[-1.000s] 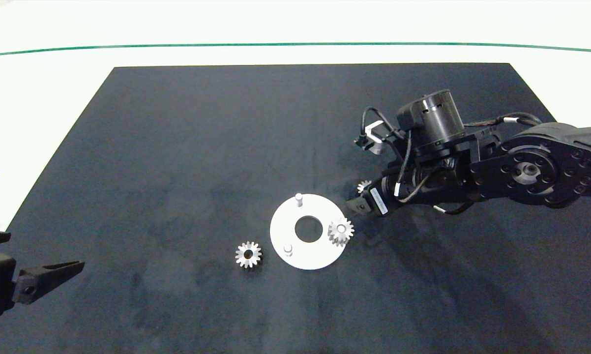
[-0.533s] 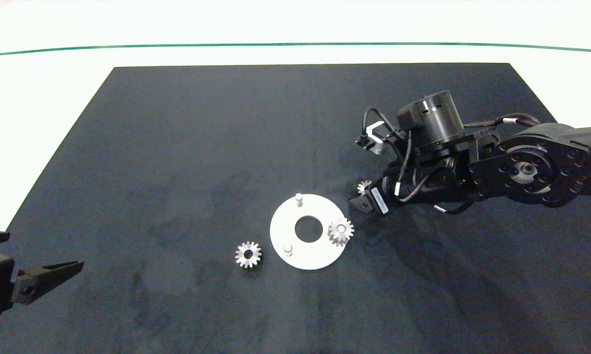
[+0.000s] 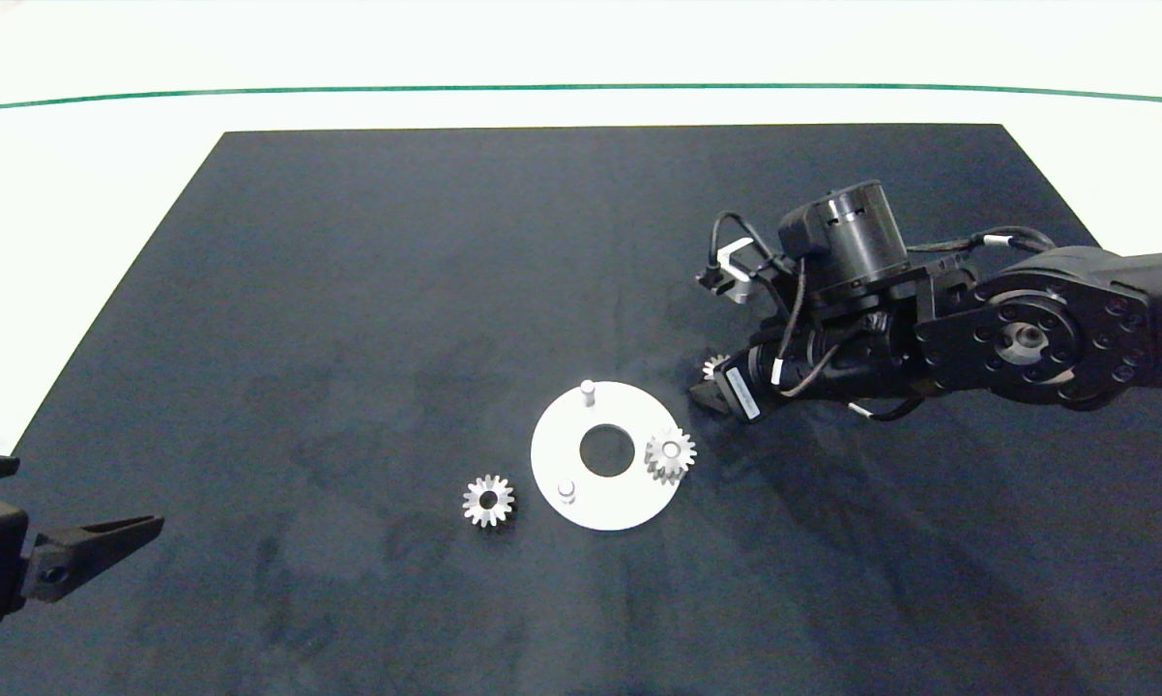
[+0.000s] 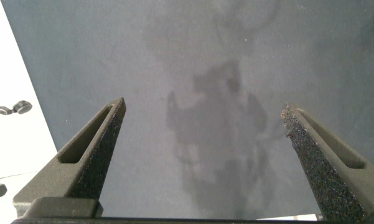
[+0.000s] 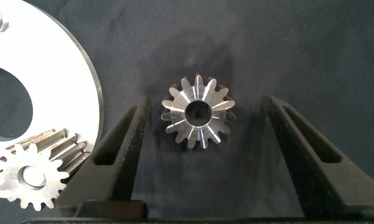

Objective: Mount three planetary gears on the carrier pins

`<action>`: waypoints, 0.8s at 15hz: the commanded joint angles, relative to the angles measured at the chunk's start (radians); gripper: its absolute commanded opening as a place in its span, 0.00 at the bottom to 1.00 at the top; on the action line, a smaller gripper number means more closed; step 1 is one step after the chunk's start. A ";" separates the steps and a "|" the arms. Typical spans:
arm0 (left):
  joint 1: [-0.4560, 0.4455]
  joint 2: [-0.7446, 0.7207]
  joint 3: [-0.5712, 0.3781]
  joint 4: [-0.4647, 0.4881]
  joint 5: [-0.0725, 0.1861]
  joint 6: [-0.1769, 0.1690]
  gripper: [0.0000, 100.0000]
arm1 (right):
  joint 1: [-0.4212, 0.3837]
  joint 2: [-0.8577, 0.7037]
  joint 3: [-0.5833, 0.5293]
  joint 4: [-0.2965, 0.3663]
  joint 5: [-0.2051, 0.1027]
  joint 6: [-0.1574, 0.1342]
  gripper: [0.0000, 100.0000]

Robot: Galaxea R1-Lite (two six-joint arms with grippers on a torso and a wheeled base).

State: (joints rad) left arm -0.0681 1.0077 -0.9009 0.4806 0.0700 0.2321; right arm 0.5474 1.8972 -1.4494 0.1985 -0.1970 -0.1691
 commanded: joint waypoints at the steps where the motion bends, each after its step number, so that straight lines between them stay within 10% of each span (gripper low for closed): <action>1: 0.001 0.000 0.000 0.003 0.001 0.001 1.00 | 0.000 0.000 0.004 0.001 -0.001 -0.001 0.70; 12: 0.001 -0.001 -0.001 0.003 0.001 0.003 1.00 | 0.000 -0.001 0.012 0.001 0.001 0.000 0.48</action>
State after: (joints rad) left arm -0.0677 1.0068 -0.9015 0.4804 0.0700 0.2323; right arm 0.5470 1.8974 -1.4374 0.1985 -0.1943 -0.1674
